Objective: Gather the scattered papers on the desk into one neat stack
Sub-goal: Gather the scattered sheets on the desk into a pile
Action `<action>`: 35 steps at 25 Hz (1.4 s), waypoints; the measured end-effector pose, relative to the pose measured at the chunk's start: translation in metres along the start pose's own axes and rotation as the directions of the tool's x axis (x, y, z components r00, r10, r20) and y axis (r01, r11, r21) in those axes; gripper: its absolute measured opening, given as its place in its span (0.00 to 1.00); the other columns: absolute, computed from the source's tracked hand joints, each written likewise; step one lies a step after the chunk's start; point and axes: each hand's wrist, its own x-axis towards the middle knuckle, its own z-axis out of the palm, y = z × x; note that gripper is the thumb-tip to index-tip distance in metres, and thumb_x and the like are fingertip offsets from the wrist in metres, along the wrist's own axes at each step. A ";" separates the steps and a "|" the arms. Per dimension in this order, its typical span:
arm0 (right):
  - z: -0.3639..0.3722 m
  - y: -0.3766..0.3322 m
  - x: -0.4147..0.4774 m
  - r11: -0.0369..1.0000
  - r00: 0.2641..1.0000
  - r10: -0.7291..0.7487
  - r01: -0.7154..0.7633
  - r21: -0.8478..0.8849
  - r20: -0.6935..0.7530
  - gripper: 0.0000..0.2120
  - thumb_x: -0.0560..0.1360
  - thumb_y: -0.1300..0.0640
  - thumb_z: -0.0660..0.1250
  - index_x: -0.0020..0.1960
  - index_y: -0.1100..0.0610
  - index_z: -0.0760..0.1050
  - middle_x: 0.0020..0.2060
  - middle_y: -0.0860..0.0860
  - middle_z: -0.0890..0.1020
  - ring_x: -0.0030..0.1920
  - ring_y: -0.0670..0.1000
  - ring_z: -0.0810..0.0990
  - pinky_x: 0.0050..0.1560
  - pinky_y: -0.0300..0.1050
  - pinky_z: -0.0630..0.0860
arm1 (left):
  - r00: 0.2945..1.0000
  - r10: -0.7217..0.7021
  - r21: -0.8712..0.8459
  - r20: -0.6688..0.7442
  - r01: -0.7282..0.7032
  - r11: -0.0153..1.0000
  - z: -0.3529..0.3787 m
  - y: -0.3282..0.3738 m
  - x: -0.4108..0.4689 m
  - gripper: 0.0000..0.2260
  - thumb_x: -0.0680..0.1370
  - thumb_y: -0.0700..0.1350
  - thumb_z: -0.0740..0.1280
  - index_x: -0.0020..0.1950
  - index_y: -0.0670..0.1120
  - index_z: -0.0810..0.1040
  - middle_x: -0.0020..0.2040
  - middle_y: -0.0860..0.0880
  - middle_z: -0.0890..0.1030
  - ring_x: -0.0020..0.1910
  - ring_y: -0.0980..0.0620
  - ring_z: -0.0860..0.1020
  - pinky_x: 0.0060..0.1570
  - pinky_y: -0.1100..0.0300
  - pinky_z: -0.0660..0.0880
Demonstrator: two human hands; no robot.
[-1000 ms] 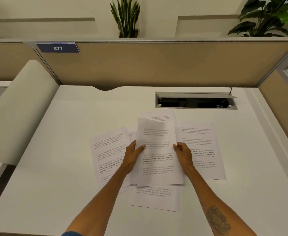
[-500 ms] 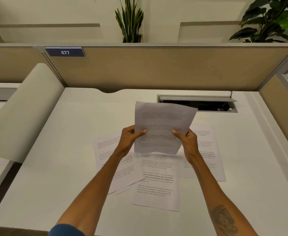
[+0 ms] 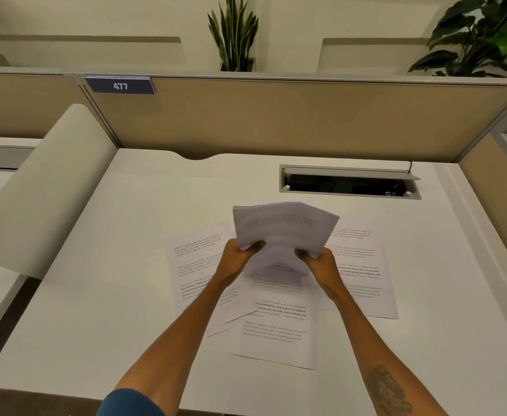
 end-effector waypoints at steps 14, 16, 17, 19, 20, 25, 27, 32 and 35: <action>0.115 -0.025 0.006 0.981 0.961 0.195 -0.187 -0.061 0.195 0.21 0.81 0.44 0.61 0.65 0.58 0.77 0.62 0.53 0.81 0.57 0.51 0.80 0.61 0.46 0.76 | 0.946 -0.195 -0.169 -0.258 0.155 0.973 -0.109 -0.042 -0.042 0.17 0.77 0.47 0.74 0.65 0.45 0.80 0.56 0.48 0.87 0.54 0.47 0.87 0.50 0.52 0.85; 0.133 -0.013 0.009 0.966 0.967 0.242 -0.231 -0.118 0.085 0.20 0.82 0.45 0.59 0.56 0.60 0.80 0.55 0.56 0.84 0.52 0.54 0.83 0.57 0.52 0.80 | 0.920 -0.263 -0.221 -0.291 0.203 0.954 -0.137 -0.054 -0.060 0.15 0.78 0.45 0.74 0.64 0.45 0.80 0.53 0.50 0.88 0.50 0.49 0.87 0.44 0.58 0.85; 0.138 -0.005 0.011 0.958 0.975 0.223 -0.214 -0.190 0.024 0.15 0.81 0.49 0.61 0.53 0.59 0.80 0.53 0.57 0.85 0.51 0.55 0.83 0.53 0.51 0.80 | 0.909 -0.285 -0.233 -0.304 0.219 0.948 -0.150 -0.060 -0.070 0.15 0.78 0.45 0.73 0.63 0.45 0.80 0.52 0.50 0.88 0.48 0.50 0.88 0.42 0.58 0.84; 0.151 0.008 0.013 0.896 0.986 0.164 -0.153 -0.417 -0.009 0.11 0.79 0.58 0.67 0.59 0.60 0.76 0.58 0.58 0.81 0.57 0.57 0.80 0.54 0.46 0.77 | 0.885 -0.323 -0.239 -0.335 0.252 0.938 -0.174 -0.073 -0.087 0.15 0.78 0.44 0.73 0.63 0.45 0.80 0.52 0.48 0.88 0.48 0.49 0.88 0.41 0.57 0.85; 0.159 0.014 0.013 0.852 0.989 0.148 -0.122 -0.509 0.012 0.17 0.77 0.59 0.69 0.64 0.60 0.73 0.61 0.58 0.78 0.60 0.58 0.77 0.57 0.48 0.75 | 0.872 -0.340 -0.236 -0.352 0.269 0.934 -0.184 -0.078 -0.094 0.15 0.78 0.45 0.73 0.64 0.45 0.80 0.53 0.46 0.88 0.49 0.47 0.88 0.41 0.57 0.85; 0.196 0.020 0.005 0.638 0.997 0.078 -0.067 -0.767 -0.022 0.32 0.74 0.49 0.73 0.71 0.58 0.64 0.64 0.57 0.71 0.62 0.57 0.71 0.59 0.53 0.72 | 0.843 -0.375 -0.222 -0.386 0.310 0.924 -0.208 -0.094 -0.109 0.14 0.78 0.45 0.73 0.63 0.45 0.80 0.54 0.45 0.88 0.48 0.46 0.88 0.41 0.56 0.85; 0.204 0.021 0.004 0.646 0.994 0.084 -0.105 -0.756 -0.066 0.34 0.73 0.46 0.72 0.72 0.58 0.63 0.65 0.57 0.72 0.62 0.57 0.72 0.59 0.53 0.72 | 0.841 -0.376 -0.232 -0.388 0.306 0.924 -0.210 -0.095 -0.107 0.14 0.78 0.44 0.73 0.63 0.44 0.80 0.53 0.45 0.88 0.48 0.46 0.88 0.42 0.55 0.85; 0.215 0.020 0.006 0.671 0.990 0.138 -0.118 -0.732 -0.033 0.36 0.73 0.55 0.74 0.75 0.58 0.59 0.65 0.59 0.73 0.64 0.59 0.72 0.62 0.55 0.72 | 0.840 -0.374 -0.240 -0.393 0.299 0.924 -0.205 -0.099 -0.093 0.14 0.78 0.44 0.74 0.62 0.44 0.81 0.54 0.44 0.87 0.51 0.43 0.87 0.46 0.52 0.85; 0.214 0.018 0.010 0.691 0.987 0.159 -0.131 -0.711 -0.028 0.29 0.73 0.56 0.74 0.70 0.59 0.66 0.62 0.58 0.77 0.60 0.59 0.76 0.60 0.54 0.75 | 0.846 -0.364 -0.196 -0.390 0.310 0.930 -0.200 -0.102 -0.085 0.13 0.77 0.46 0.74 0.61 0.47 0.81 0.53 0.47 0.88 0.52 0.43 0.87 0.51 0.47 0.85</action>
